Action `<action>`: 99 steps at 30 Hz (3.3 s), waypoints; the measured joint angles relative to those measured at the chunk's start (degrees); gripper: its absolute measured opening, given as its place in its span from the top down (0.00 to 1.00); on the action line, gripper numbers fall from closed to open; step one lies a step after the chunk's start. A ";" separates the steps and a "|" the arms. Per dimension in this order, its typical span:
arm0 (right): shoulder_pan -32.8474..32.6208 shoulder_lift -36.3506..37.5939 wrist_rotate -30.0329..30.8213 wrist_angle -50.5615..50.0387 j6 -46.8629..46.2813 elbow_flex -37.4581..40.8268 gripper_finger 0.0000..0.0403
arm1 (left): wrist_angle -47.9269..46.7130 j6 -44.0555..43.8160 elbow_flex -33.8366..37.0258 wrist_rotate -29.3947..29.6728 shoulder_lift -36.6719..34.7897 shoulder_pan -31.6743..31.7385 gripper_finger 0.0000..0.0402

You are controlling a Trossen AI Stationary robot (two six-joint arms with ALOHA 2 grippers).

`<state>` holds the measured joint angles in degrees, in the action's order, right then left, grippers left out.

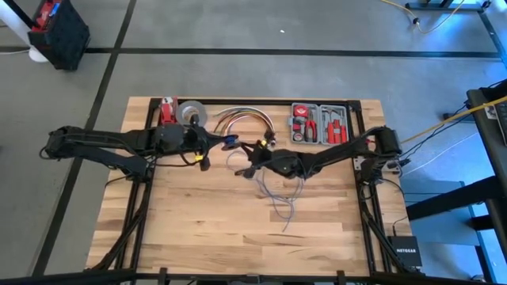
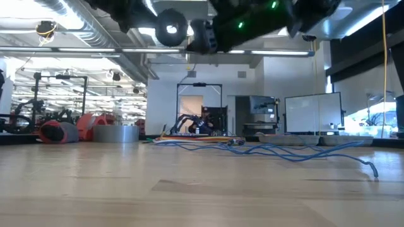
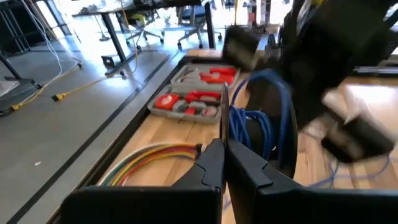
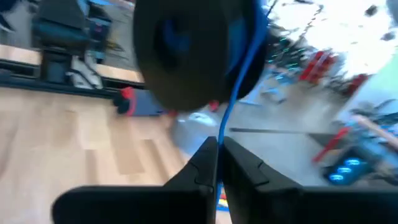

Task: Coil cords
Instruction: Uncoil the blue wire from the black spool

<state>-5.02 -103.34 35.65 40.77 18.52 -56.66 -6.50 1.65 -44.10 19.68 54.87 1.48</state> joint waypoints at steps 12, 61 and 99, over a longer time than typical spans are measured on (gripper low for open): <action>-6.72 7.88 -5.98 0.69 7.27 -0.02 0.99 | -2.79 -4.82 0.00 9.00 0.04 2.32 1.00; -10.71 11.61 26.55 -56.64 -12.63 -0.35 0.99 | 5.40 -6.79 4.13 0.12 -0.89 6.76 1.00; -11.07 10.38 13.45 -63.42 -17.71 -5.97 0.99 | 11.99 -2.38 4.15 1.40 1.89 8.83 1.00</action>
<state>-16.09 -92.96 49.10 -22.64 0.81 -62.63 5.49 -0.73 -39.94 21.08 56.76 10.31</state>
